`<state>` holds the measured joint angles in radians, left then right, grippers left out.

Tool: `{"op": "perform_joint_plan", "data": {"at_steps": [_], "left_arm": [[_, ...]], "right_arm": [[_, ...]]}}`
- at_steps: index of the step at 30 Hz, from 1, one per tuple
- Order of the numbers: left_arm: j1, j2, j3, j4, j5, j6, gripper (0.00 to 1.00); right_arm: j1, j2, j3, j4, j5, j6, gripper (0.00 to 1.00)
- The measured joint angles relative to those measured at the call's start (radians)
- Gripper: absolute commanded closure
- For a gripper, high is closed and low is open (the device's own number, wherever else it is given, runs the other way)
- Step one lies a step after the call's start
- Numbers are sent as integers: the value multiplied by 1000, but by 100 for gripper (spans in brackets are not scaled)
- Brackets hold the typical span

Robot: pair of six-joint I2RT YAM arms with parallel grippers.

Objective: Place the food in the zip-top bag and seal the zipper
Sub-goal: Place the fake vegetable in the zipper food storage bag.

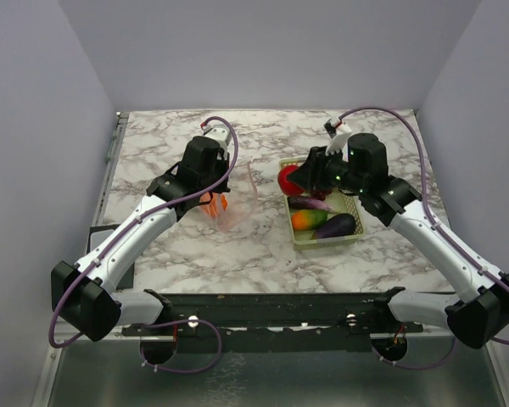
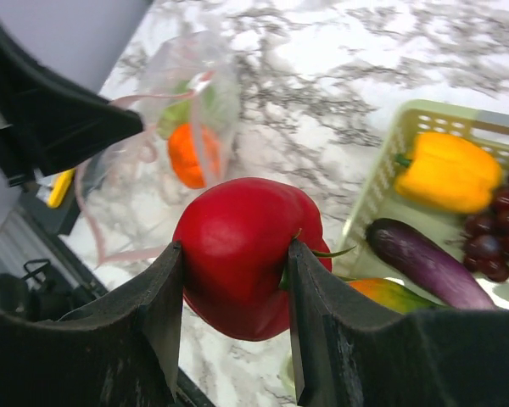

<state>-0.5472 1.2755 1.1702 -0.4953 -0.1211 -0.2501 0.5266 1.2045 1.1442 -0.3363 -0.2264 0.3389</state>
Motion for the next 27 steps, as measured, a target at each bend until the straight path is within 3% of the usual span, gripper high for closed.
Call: {"op": "perform_joint_plan", "data": {"at_steps": [11,27], "left_arm": [[0,0,0,0,0,0,100],[0,0,0,0,1,0,100]], "right_arm": [[209,40,11,61,-23,23,83],[312,204,44,145,13,58,83]]}}
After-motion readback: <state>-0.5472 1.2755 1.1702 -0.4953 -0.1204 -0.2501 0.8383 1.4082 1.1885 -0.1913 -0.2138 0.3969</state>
